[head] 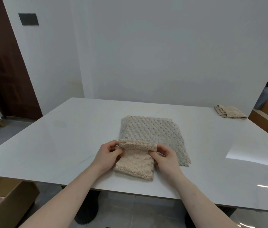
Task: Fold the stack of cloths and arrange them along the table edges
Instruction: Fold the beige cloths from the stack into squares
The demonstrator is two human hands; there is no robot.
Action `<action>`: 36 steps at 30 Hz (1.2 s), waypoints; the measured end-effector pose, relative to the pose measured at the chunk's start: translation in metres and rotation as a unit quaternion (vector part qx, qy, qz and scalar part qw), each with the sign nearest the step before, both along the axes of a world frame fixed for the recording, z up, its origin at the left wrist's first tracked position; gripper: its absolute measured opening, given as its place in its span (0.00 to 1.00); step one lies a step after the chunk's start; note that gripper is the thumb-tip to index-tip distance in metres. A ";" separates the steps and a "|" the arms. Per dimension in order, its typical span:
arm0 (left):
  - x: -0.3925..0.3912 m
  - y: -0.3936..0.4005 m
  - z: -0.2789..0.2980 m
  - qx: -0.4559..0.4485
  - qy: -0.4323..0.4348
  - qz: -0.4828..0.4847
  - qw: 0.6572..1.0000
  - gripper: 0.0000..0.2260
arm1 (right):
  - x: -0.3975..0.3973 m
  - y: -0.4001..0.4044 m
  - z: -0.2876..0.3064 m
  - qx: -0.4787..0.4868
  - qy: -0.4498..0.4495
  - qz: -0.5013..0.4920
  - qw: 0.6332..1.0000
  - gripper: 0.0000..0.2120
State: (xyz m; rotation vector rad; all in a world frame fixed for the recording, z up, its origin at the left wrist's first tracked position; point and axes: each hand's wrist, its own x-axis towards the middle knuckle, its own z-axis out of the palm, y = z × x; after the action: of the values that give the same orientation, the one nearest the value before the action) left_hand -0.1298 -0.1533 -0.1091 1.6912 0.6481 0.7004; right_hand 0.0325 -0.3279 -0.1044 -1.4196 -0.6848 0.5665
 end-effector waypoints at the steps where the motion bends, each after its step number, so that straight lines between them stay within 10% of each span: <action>1: 0.000 -0.001 0.001 -0.001 -0.002 -0.002 1.000 0.04 | 0.000 -0.001 0.000 0.004 0.008 0.000 1.000 0.10; 22: 0.001 -0.001 -0.003 0.046 0.034 0.023 0.998 0.04 | 0.006 0.003 -0.013 0.031 0.035 0.004 0.999 0.09; 31: 0.003 -0.001 -0.003 -0.003 0.115 0.053 0.992 0.03 | 0.004 0.007 -0.009 -0.117 -0.002 -0.006 0.993 0.09; 36: 0.016 -0.005 0.021 -0.060 0.193 0.058 0.978 0.03 | 0.008 0.018 0.029 -0.184 0.118 -0.010 0.976 0.09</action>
State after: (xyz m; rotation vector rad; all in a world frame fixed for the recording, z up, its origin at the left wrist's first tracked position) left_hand -0.1135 -0.1588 -0.0880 1.6991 1.0479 0.4041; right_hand 0.0404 -0.3097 -0.0752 -1.6649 -0.3873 0.8634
